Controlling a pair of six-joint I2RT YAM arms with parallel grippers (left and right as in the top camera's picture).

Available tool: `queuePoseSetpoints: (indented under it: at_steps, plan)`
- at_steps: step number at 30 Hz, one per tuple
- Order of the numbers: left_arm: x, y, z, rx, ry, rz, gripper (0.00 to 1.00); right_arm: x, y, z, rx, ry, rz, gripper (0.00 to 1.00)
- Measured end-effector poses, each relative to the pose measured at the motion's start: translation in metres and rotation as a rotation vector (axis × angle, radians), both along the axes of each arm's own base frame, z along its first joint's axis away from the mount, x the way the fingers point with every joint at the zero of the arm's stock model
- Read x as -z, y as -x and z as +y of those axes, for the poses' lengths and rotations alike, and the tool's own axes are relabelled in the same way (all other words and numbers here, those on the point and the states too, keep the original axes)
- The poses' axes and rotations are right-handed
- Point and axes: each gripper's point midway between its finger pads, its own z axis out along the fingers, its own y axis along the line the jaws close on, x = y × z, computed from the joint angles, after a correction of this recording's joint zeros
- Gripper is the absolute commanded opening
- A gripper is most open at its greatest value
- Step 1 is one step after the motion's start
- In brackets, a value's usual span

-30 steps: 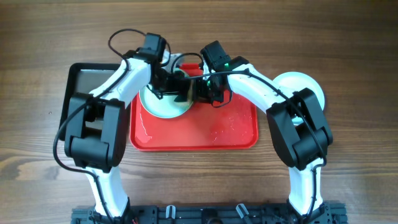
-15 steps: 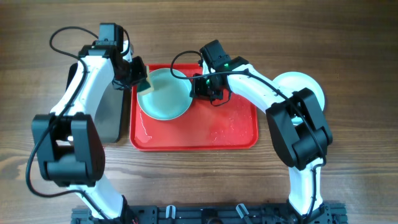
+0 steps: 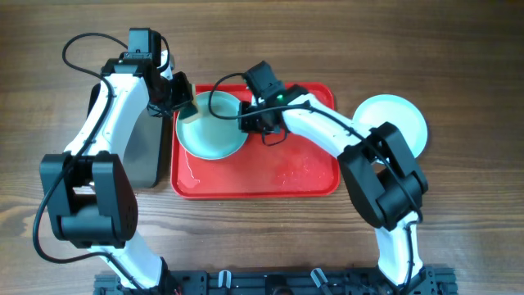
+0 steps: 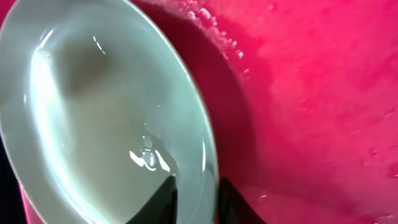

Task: Clean dirty plates on tray and stack at the side
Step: 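Move the sponge back toward the black tray with the left gripper, then lift the light-blue plate off the red tray with the right gripper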

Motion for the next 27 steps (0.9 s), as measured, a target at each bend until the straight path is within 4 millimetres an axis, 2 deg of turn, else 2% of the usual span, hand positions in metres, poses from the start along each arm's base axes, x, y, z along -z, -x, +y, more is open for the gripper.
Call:
queuePoseSetpoints:
  at_steps: [4,6,8,14,17,20,23,24,27]
  plan:
    - [0.0,0.0,0.001,-0.003,-0.007,0.0,0.04,0.003,0.0,0.001,0.028,0.015,-0.003,0.11]
    - [0.0,0.0,0.002,-0.004,-0.01,0.0,0.04,0.007,-0.001,0.001,0.045,0.013,0.006,0.05]
    - [0.0,0.0,0.002,-0.004,-0.011,0.0,0.04,0.013,0.0,0.002,0.059,0.013,0.022,0.04]
    - [0.0,0.0,0.003,-0.005,-0.015,0.0,0.04,0.013,0.002,0.002,0.059,-0.009,0.046,0.04]
    - [0.0,0.0,0.003,-0.005,-0.015,0.0,0.04,0.014,0.006,-0.005,0.059,-0.009,0.091,0.04]
    - [0.001,0.0,0.003,-0.005,-0.015,0.0,0.04,0.012,0.011,-0.026,0.071,0.028,0.135,0.04]
    - [0.001,0.0,0.003,-0.005,-0.015,0.0,0.04,0.006,0.01,-0.06,0.095,0.083,0.163,0.04]
    - [0.001,0.0,0.003,-0.005,-0.015,0.0,0.04,0.0,0.007,-0.074,0.107,0.106,0.155,0.04]
    - [0.001,0.0,0.003,-0.006,-0.018,-0.001,0.04,-0.02,-0.002,-0.099,0.134,0.143,0.109,0.04]
